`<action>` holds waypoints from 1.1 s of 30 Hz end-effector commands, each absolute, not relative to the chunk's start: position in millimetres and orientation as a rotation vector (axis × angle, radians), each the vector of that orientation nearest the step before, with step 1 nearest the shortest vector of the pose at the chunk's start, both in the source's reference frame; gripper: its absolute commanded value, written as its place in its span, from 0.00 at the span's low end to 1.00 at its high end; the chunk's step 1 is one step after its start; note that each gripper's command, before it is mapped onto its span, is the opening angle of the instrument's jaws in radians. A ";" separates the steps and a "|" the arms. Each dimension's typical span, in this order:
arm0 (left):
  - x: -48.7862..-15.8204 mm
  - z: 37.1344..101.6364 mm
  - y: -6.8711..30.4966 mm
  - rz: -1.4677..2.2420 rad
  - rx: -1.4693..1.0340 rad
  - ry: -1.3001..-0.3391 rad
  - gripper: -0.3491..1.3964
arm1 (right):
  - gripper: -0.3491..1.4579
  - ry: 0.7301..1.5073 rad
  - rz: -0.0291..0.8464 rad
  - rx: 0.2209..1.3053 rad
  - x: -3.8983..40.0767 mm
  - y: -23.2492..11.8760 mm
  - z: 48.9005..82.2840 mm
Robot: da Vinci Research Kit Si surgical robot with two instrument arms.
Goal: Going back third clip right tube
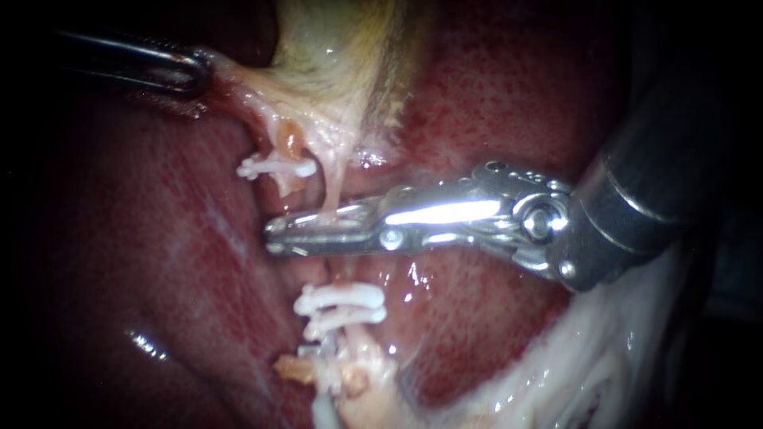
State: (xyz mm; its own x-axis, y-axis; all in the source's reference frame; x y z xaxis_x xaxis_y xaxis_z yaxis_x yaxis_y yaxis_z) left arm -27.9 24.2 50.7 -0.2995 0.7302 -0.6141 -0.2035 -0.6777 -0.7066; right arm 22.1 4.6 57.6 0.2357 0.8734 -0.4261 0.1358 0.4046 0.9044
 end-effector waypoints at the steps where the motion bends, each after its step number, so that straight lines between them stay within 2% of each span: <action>1: -27.9 50.7 24.2 2.019 -1.341 -0.688 0.00 | 0.11 1.254 0.652 1.041 22.2 4.4 58.0; 4: -27.9 50.7 24.2 2.019 -1.341 -0.688 0.00 | 0.41 1.257 0.673 0.991 22.7 4.4 59.6; 6: -27.9 50.7 24.2 2.019 -1.341 -0.687 0.00 | 0.46 1.256 0.698 0.947 23.0 4.4 61.0; 10: -27.8 50.7 24.1 2.020 -1.341 -0.687 0.00 | 0.47 1.229 0.678 0.878 22.2 4.6 63.8; 14: -27.8 50.7 24.1 2.020 -1.341 -0.687 0.00 | 0.47 1.222 0.637 0.818 20.6 5.1 64.3; 19: -27.7 50.7 24.1 2.020 -1.341 -0.688 0.00 | 0.47 1.261 0.511 0.699 17.6 4.6 62.1; 23: -27.7 50.7 24.1 2.020 -1.341 -0.688 0.00 | 0.47 1.268 0.403 0.593 14.3 4.7 58.8; 27: -27.7 50.7 24.1 2.020 -1.341 -0.688 0.00 | 0.47 1.267 0.302 0.500 11.0 4.5 57.0; 33: -27.7 50.7 24.1 2.020 -1.341 -0.688 0.00 | 0.47 1.266 0.251 0.416 6.9 3.3 56.4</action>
State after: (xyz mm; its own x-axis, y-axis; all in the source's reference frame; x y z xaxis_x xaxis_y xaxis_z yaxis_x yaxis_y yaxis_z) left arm -27.7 24.1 50.7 -0.2997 0.7297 -0.6146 -0.2032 -0.6783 -0.7062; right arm 6.6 3.3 56.4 0.2865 0.4017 -0.8698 0.0482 0.9007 0.4318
